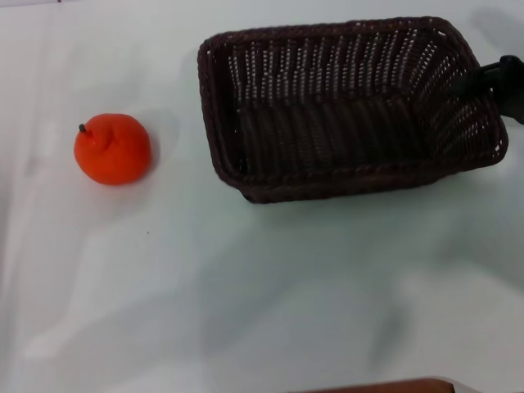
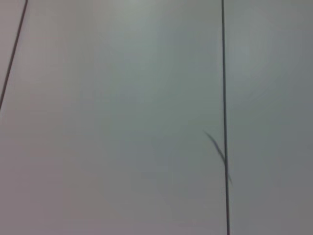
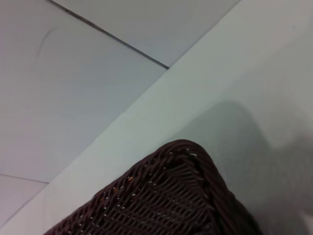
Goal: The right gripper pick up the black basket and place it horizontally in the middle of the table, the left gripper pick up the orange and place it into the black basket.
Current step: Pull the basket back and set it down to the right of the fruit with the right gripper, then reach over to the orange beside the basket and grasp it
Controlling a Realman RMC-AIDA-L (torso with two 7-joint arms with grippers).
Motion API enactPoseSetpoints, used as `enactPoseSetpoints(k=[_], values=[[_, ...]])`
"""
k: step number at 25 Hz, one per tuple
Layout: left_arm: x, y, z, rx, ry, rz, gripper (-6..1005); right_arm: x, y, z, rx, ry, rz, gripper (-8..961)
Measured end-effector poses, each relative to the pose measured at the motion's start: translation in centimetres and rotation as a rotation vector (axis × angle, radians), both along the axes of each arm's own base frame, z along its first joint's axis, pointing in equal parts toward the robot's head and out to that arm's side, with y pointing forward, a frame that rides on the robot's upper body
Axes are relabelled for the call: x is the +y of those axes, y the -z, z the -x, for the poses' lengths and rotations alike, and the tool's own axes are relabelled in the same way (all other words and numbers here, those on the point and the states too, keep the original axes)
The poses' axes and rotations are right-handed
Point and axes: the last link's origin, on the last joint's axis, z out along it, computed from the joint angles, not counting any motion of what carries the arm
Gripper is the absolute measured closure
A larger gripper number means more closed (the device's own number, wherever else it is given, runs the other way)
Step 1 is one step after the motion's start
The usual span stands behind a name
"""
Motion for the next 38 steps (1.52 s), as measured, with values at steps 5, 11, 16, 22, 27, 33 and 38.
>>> enactPoseSetpoints(k=[5, 11, 16, 22, 27, 33, 38], values=[[0.0, 0.2, -0.1, 0.001, 0.005, 0.009, 122, 0.0, 1.0, -0.1, 0.045, -0.005, 0.001, 672], [0.1, 0.3, -0.2, 0.003, 0.010, 0.018, 132, -0.2, 2.0, -0.5, 0.130, -0.004, -0.044, 659], [0.3, 0.5, -0.2, 0.006, 0.005, 0.032, 141, -0.3, 2.1, -0.6, 0.178, -0.011, -0.070, 648], [1.0, 1.6, 0.1, -0.011, -0.026, 0.108, 152, -0.3, 2.0, -0.3, 0.203, -0.027, -0.053, 400], [2.2, 2.2, -0.1, -0.067, 0.003, 0.222, 160, -0.3, 2.4, 0.1, 0.208, -0.043, -0.025, 203], [2.8, 1.8, 0.2, -0.088, 0.072, 0.423, 171, -1.1, -0.2, -1.3, 0.174, -0.032, -0.104, 209], [2.0, 0.8, 1.2, -0.092, 0.090, 0.546, 179, -2.5, -4.3, -2.7, 0.125, -0.057, -0.220, 209]])
